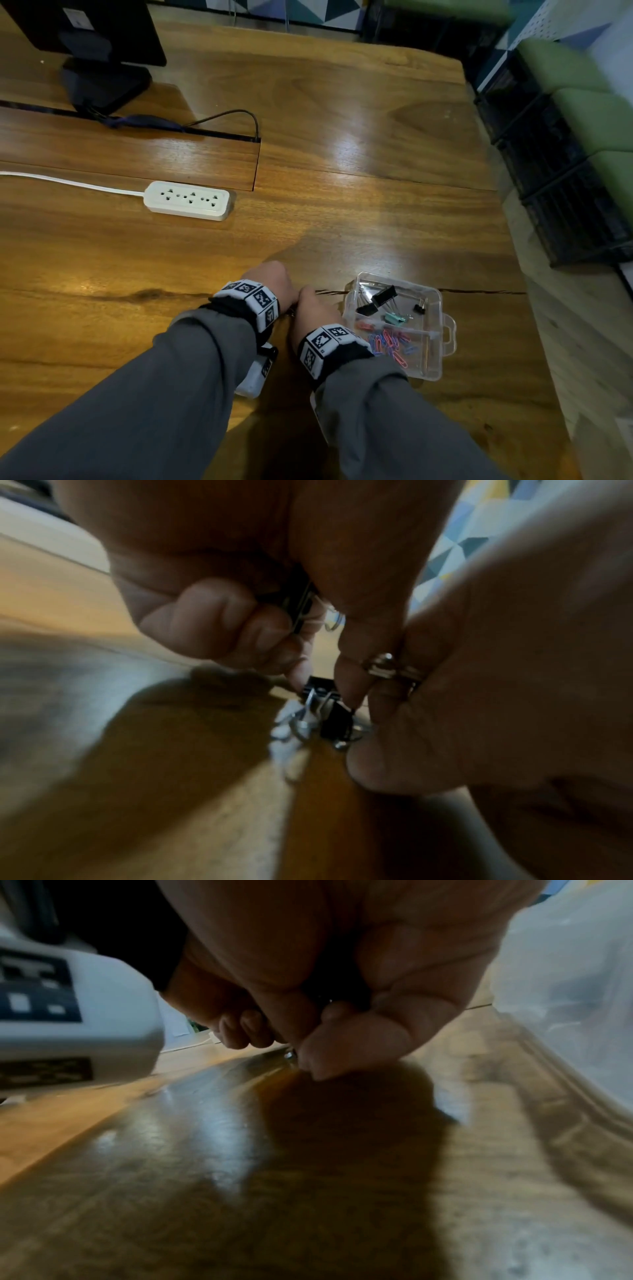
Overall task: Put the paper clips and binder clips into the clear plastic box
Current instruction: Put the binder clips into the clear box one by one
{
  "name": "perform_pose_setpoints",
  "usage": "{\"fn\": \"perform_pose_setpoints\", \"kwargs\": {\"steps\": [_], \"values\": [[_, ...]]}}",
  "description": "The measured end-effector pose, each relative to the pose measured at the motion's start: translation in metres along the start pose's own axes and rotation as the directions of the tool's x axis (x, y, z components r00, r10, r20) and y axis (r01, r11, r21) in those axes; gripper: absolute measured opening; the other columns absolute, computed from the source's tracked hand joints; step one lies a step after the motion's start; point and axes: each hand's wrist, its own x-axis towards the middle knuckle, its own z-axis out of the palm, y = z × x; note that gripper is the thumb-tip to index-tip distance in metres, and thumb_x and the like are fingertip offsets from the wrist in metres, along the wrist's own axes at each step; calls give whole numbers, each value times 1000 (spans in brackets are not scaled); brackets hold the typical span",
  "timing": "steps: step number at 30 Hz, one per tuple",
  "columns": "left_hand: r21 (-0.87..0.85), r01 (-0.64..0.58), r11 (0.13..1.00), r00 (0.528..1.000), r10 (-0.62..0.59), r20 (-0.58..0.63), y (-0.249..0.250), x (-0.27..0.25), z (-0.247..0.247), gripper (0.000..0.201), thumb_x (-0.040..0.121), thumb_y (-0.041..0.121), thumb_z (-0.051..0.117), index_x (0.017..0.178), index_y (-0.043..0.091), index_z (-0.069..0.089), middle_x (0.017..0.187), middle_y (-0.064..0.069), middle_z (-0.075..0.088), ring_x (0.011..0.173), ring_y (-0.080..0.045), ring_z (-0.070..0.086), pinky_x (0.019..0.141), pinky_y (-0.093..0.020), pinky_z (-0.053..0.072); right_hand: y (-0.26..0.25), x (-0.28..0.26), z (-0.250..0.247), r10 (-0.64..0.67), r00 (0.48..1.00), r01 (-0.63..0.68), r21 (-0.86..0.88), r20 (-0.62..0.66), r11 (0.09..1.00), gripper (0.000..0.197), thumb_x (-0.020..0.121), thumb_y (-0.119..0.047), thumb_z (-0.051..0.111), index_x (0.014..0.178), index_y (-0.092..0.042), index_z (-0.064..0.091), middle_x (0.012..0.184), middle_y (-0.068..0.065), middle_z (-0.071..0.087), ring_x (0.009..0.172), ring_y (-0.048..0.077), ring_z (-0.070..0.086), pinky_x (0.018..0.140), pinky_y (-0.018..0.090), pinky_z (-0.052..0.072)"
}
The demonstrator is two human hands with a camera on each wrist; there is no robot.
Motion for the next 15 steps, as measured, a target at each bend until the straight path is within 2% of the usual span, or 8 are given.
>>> {"fn": "perform_pose_setpoints", "kwargs": {"steps": [4,6,8,11,15], "values": [[-82,62,995,998,-62,3,-13,-3,-9,33,73,48,70,70,16,62,69,-3,63,64,-19,59,53,-27,43,-1,-5,-1,-106,994,107,-72,16,992,22,92,-14,55,114,-13,53,111,12,65,101,32,62,84,44,52],[-123,78,989,997,-81,-14,-18,-3,-17,28,73,45,71,73,19,59,74,-1,62,67,-17,57,54,-28,43,-2,-14,-3,-155,988,156,-85,12,984,19,91,-18,56,110,-15,54,107,10,65,98,31,63,82,44,53],[-175,49,983,997,-58,-47,-13,-6,-27,25,75,41,71,74,19,59,75,-2,64,69,-18,59,56,-28,45,5,-25,-11,-175,982,174,-26,-63,984,13,91,-25,58,102,-19,55,96,4,66,89,26,63,79,43,55],[-211,-78,974,994,59,-95,18,-18,-37,27,78,43,71,74,19,59,71,0,64,71,-19,60,55,-29,43,37,-40,-39,-85,974,112,121,-209,986,7,92,-30,58,91,-24,55,81,-2,66,76,19,63,72,42,57],[-145,-268,952,962,257,-94,82,-28,-24,27,79,41,72,72,20,57,69,-1,63,64,-19,58,50,-29,41,107,-41,-84,153,930,-92,191,-335,977,12,91,-35,60,83,-30,53,79,0,65,68,19,64,65,43,60]]}}
